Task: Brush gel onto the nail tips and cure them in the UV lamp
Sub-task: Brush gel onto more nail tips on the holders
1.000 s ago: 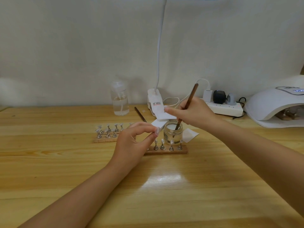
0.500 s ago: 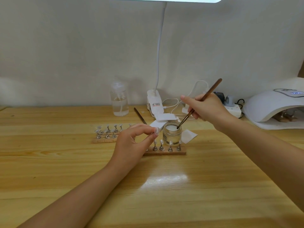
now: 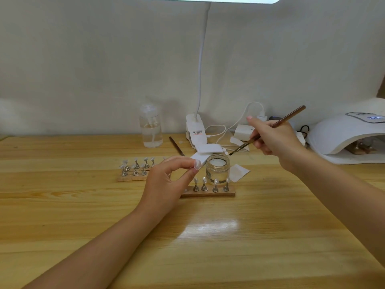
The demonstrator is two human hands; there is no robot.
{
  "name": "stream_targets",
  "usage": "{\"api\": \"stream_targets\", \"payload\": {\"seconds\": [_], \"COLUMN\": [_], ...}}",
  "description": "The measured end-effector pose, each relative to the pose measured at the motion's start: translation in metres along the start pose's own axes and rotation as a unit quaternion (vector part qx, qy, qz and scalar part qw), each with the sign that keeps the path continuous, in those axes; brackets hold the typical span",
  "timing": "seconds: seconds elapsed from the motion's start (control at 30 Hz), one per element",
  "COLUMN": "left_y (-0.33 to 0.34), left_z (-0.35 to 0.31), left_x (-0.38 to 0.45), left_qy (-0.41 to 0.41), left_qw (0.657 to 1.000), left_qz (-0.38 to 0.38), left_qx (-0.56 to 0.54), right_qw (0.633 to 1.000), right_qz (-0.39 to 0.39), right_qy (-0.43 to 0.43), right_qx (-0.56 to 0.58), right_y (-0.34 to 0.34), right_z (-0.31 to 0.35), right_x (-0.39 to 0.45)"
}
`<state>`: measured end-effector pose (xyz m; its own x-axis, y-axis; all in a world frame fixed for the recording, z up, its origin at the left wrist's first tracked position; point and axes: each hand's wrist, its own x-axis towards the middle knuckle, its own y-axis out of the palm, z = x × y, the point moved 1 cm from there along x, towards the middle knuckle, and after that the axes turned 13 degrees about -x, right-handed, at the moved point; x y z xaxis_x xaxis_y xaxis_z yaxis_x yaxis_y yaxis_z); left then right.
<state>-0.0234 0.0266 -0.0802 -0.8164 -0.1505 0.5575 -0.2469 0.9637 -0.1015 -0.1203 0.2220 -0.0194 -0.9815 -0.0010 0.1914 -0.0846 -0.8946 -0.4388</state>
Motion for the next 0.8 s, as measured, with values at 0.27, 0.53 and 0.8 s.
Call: {"api": "stream_targets", "payload": {"seconds": [0.27, 0.53, 0.8], "left_y": [0.001, 0.000, 0.001], "left_z": [-0.004, -0.003, -0.003], "left_x": [-0.001, -0.001, -0.001], "left_qy": [0.003, -0.009, -0.004], "left_qw": [1.000, 0.999, 0.999], "left_qz": [-0.001, 0.001, 0.009], "left_qx": [0.008, 0.032, 0.043], "right_qw": [0.987, 0.958, 0.946], "right_qz": [0.028, 0.008, -0.002], "right_qy": [-0.114, -0.280, -0.319], "right_qx": [0.108, 0.057, 0.055], "right_y": [0.027, 0.040, 0.047], "right_z": [0.009, 0.006, -0.003], "right_x": [-0.038, -0.068, -0.069]}}
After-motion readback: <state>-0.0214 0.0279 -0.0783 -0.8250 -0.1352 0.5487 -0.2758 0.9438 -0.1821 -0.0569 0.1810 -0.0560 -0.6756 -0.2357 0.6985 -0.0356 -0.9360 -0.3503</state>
